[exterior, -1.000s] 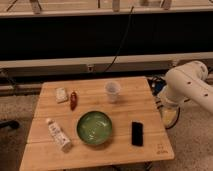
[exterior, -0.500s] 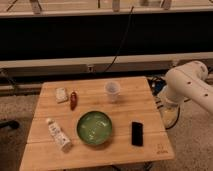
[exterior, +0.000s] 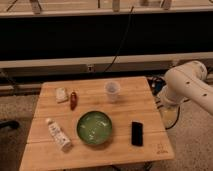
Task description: Pick up the ceramic cup
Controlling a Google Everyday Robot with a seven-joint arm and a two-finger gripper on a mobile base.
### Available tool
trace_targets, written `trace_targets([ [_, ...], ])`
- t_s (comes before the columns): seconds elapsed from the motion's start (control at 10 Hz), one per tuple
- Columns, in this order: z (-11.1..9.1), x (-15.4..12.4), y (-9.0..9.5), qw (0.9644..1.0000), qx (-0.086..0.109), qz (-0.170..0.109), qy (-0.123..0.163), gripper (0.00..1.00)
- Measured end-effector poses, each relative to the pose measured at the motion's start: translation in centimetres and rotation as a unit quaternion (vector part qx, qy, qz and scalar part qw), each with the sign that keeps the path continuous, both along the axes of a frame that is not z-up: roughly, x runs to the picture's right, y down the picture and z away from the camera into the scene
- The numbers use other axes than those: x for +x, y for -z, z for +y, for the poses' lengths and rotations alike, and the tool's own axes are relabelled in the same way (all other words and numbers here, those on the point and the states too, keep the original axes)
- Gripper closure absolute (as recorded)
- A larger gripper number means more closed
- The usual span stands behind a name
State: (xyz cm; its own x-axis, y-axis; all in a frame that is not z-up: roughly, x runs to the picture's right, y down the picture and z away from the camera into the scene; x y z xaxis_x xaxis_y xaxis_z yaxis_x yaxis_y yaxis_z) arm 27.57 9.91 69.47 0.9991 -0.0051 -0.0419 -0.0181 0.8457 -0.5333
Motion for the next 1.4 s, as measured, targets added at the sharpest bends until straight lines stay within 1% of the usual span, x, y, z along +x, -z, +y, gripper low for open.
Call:
trace_targets([
  [0.3,-2.4,-1.8,-2.8,0.9994,0.009,-0.011,0.033,0.20],
  [0.5,-3.3,-3.1,-3.9,0.9983,0.012,-0.016,0.054,0.20],
  [0.7,-4.0,-5.6,-5.7,0.9962,0.018,-0.028,0.080,0.20],
  [0.8,-4.2,-7.1,-6.6,0.9946,0.021,-0.035,0.095,0.20],
  [0.9,-4.6,-8.9,-7.7,0.9923,0.025,-0.044,0.113,0.20],
  [1.0,-4.7,-9.7,-8.4,0.9905,0.028,-0.051,0.125,0.20],
  [1.2,-4.2,-11.1,-9.7,0.9874,0.027,-0.063,0.143,0.20],
  [1.3,-4.0,-13.1,-10.7,0.9844,0.027,-0.076,0.157,0.20],
  [1.4,-3.9,-14.5,-11.6,0.9819,0.027,-0.084,0.167,0.20],
])
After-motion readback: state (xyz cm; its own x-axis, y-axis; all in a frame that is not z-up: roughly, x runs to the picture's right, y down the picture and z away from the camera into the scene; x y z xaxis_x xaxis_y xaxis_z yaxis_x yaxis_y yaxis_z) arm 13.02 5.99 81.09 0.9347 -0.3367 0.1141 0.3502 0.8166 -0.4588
